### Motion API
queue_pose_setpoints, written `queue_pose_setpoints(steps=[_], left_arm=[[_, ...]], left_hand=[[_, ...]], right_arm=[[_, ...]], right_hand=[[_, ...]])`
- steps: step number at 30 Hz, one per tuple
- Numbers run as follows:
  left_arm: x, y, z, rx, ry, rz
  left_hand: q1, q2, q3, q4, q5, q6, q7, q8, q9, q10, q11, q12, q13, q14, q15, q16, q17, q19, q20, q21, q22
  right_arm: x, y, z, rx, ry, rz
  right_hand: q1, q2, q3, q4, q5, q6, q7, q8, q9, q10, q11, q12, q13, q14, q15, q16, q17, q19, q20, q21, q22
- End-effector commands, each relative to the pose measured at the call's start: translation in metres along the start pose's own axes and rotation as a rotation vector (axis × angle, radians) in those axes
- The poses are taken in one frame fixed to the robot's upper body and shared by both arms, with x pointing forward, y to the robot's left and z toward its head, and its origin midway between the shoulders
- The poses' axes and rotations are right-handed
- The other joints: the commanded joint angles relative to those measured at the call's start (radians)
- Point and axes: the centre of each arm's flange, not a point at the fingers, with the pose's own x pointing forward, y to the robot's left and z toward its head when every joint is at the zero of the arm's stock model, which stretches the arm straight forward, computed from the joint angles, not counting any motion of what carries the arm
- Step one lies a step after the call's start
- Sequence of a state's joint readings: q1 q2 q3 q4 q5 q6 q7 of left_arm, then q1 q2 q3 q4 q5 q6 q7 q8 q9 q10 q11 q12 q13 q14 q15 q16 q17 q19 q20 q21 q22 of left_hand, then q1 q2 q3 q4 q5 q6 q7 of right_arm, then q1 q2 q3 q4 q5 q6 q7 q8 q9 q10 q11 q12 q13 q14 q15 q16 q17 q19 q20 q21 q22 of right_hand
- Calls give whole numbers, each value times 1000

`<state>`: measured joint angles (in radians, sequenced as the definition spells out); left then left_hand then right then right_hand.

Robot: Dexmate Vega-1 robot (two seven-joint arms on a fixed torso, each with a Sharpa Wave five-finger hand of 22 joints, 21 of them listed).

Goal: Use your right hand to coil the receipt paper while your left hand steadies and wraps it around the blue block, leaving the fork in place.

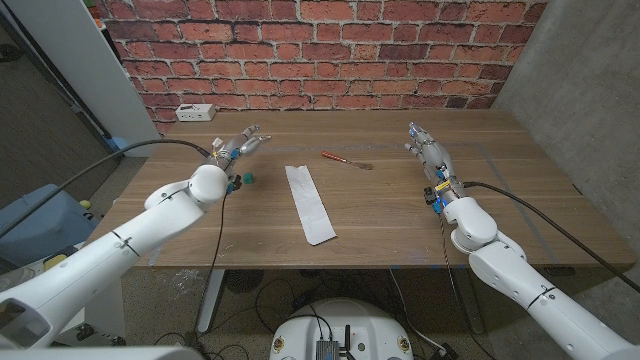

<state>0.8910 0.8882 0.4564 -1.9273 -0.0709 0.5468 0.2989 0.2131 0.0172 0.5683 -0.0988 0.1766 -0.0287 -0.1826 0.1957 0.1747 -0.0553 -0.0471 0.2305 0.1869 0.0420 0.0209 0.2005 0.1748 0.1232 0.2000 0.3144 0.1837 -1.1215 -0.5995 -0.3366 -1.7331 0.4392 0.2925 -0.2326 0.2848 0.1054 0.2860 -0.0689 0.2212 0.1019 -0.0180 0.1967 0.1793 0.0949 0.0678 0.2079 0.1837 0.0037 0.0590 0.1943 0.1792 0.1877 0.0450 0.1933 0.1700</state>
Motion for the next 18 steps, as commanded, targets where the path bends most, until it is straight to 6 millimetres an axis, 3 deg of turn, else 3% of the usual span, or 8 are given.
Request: queue_pose_setpoints(steps=[1,10,18], left_arm=[[-1,9,21,179,80,-16],[4,10,27,291,142,-34],[7,11,32,367,182,-33]], left_hand=[[25,-11,2,-20,1,11,-19,1,4,9,-9,-2,4,27,-7,6,5,14,8,2,2],[97,-17,8,-64,5,94,-29,17,6,82,-8,16,9,86,-21,11,9,78,7,8,4],[175,-27,8,-77,3,173,-32,24,6,136,-6,24,11,127,-30,12,10,167,10,23,3]], right_arm=[[3,2,-1,-2,6,-5],[8,2,-3,-2,12,-9],[12,2,-5,0,14,-9]], right_hand=[[8,1,4,-9,-1,14,1,7,2,9,2,1,5,8,4,4,2,3,1,6,4],[7,1,4,-9,-3,16,1,5,2,10,1,0,5,9,3,4,3,4,0,6,4],[5,2,4,-9,-4,18,1,4,2,11,2,-1,5,9,3,4,4,4,-1,5,4]])
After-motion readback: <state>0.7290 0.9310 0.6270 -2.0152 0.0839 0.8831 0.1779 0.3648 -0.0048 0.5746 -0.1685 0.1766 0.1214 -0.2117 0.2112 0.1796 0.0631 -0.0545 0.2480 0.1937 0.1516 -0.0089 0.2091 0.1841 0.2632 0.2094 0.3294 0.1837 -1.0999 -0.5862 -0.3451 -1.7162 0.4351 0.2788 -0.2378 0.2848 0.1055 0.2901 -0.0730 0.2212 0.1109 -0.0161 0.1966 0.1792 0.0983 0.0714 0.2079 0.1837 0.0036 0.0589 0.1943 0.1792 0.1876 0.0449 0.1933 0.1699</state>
